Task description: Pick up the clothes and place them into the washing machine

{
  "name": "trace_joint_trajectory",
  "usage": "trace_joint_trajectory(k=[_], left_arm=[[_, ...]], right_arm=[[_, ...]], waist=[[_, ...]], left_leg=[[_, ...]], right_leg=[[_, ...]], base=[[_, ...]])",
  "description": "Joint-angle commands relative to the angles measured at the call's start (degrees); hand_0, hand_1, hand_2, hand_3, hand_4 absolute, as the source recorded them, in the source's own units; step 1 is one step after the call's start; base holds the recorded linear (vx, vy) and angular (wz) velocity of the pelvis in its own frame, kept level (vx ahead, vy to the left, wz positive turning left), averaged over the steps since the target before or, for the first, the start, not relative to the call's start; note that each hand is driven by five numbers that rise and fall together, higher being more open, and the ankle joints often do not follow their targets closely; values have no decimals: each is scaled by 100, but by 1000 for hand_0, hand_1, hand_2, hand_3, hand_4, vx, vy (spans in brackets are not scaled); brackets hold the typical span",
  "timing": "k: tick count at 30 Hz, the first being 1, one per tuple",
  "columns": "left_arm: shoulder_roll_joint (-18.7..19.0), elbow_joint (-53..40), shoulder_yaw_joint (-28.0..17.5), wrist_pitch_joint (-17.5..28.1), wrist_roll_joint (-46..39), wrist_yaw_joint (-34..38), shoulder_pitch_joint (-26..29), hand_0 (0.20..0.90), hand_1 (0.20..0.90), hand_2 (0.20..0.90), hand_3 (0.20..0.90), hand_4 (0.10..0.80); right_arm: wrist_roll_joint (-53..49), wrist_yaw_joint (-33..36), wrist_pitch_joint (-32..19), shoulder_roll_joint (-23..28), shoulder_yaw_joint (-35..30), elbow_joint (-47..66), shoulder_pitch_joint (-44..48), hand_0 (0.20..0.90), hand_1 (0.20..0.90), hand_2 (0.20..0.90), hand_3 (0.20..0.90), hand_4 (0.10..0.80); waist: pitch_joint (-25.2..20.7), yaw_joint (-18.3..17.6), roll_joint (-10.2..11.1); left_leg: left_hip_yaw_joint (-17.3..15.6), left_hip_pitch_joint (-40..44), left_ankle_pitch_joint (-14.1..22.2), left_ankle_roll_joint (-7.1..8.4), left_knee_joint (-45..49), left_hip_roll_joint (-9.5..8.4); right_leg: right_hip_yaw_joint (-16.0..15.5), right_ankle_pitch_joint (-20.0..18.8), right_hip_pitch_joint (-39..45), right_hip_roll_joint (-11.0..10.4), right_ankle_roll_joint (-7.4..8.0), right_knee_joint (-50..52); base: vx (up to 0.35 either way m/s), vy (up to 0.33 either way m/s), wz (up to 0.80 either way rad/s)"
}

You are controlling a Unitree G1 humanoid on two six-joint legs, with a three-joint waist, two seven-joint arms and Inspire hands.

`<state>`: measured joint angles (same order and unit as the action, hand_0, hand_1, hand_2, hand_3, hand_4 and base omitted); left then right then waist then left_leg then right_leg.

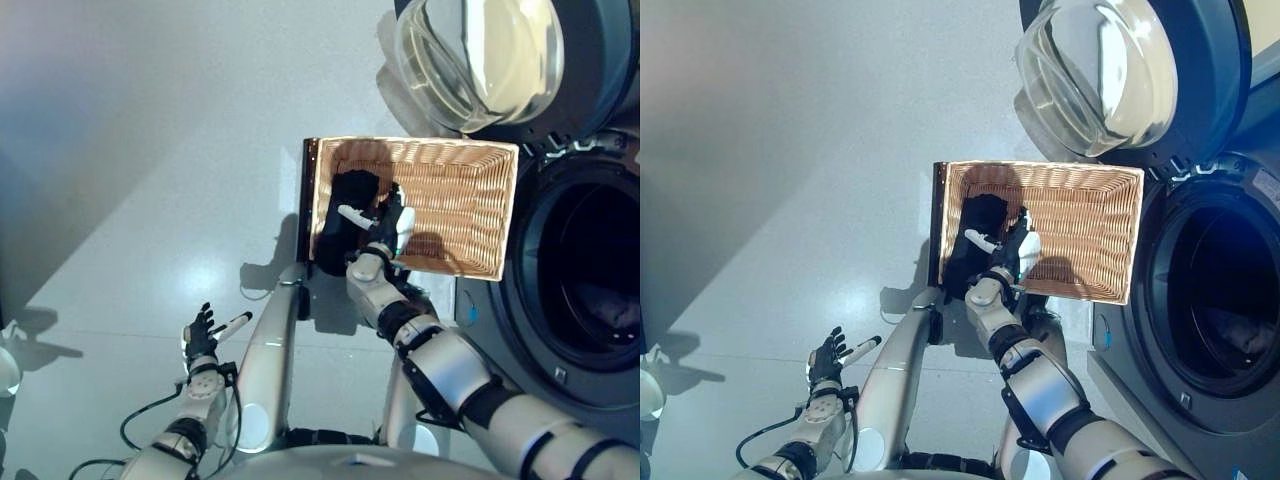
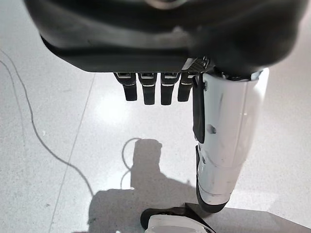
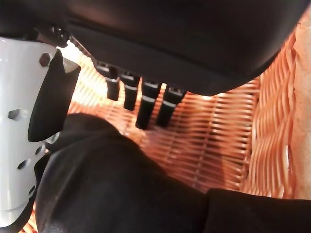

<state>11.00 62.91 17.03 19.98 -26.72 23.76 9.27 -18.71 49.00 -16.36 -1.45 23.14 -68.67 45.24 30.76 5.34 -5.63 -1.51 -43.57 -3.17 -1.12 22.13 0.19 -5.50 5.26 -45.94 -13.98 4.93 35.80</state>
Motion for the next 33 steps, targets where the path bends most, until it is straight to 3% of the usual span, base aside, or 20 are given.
trace_joint_trajectory(k=[1, 11, 12, 13, 14, 15, 16, 17, 25, 33], left_arm=[[54, -64, 152, 98, -111, 273, -339, 900, 900, 900, 900, 800], [87, -145, 223, 88, -121, 286, -363, 900, 900, 900, 900, 800], [91, -120, 235, 80, -112, 277, -414, 900, 900, 900, 900, 800], [93, -101, 219, 75, -101, 268, -417, 900, 900, 900, 900, 800], [89, -109, 199, 77, -102, 269, -371, 900, 900, 900, 900, 800], [93, -117, 213, 88, -123, 239, -439, 900, 900, 900, 900, 800], [89, -125, 192, 90, -125, 240, -393, 900, 900, 900, 900, 800], [93, -99, 207, 77, -133, 233, -430, 900, 900, 900, 900, 800], [88, 22, 168, -43, -164, 199, -302, 900, 900, 900, 900, 800], [152, -69, 178, -49, -167, 132, -383, 900, 900, 900, 900, 800]], right_arm=[[-16, -332, 106, -593, 206, -16, -99, 900, 900, 900, 900, 800], [38, -377, 144, -639, 284, -9, -39, 900, 900, 900, 900, 800], [57, -421, 161, -654, 332, -7, -100, 900, 900, 900, 900, 800], [75, -463, 164, -657, 356, -8, -109, 900, 900, 900, 900, 800], [76, -461, 162, -645, 357, -1, -61, 900, 900, 900, 900, 800], [21, -618, 171, -702, 470, -22, -144, 900, 900, 900, 900, 800], [21, -617, 169, -690, 473, -14, -96, 900, 900, 900, 900, 800], [-32, -687, 162, -740, 515, -31, -152, 900, 900, 900, 900, 800], [-152, -1319, 148, -869, 1125, 264, -192, 900, 900, 900, 900, 800], [-125, -1523, 200, -735, 1114, 249, -21, 900, 900, 900, 900, 800]], waist=[[-96, 95, -144], [-96, 156, -177], [-96, 188, -190], [-96, 191, -192], [-96, 169, -181], [-96, 210, -192], [-96, 186, -181], [-96, 224, -186], [-96, 255, -160], [-96, 290, -197]], left_leg=[[-55, -494, 585, 286, 1072, -151], [-31, -737, 617, 260, 1252, -185], [4, -653, 875, 299, 1396, -156], [2, -673, 876, 299, 1416, -151], [-33, -789, 629, 259, 1308, -170], [-9, -687, 872, 302, 1410, -152], [-45, -802, 624, 261, 1301, -171], [-14, -690, 886, 300, 1416, -146], [-48, -732, 869, 300, 1330, -147], [-91, -810, 882, 291, 1362, -149]], right_leg=[[287, -1152, -15, -267, 132, -857], [302, -1099, -216, -271, 116, -674], [347, -861, -160, -247, 165, -510], [356, -856, -185, -240, 160, -490], [316, -1080, -277, -264, 108, -626], [366, -874, -199, -238, 158, -504], [327, -1099, -290, -263, 106, -641], [372, -875, -202, -236, 158, -510], [383, -908, -264, -235, 167, -588], [411, -919, -366, -225, 166, -580]], base=[[0, 0, 0], [8, 1, 0], [88, 11, 5], [2, 7, 6], [8, 7, 8], [-89, 11, 7], [101, -9, 4], [0, 0, 0], [14, 3, -3], [2, -2, -3]])
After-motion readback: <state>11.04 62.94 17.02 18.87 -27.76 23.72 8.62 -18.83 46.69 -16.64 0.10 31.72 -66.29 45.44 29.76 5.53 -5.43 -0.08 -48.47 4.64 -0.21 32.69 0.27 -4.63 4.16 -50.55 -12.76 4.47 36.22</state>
